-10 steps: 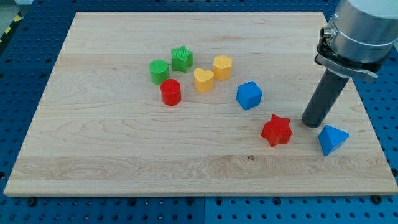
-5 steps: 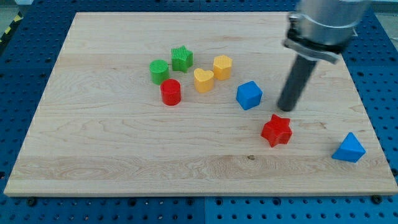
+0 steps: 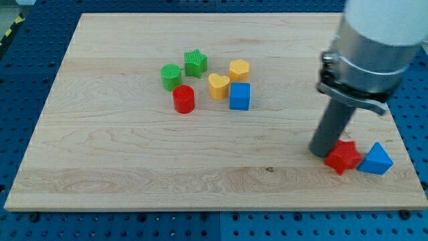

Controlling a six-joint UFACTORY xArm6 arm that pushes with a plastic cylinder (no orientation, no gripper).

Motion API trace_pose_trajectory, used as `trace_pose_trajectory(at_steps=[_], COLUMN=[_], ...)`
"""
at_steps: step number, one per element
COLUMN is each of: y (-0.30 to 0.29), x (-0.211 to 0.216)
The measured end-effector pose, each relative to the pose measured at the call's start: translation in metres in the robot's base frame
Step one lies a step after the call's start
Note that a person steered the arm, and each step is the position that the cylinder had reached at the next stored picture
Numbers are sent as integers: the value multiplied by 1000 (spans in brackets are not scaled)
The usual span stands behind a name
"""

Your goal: Push the red star into the triangle

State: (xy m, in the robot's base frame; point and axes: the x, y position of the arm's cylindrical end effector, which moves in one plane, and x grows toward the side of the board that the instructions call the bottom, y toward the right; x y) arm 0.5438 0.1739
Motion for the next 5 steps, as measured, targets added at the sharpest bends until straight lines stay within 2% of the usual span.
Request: trace_pose_trajectory(at_steps=[1,2,4,5], y=[-4,-56,-266,-311], x=[2,-6,-56,-80])
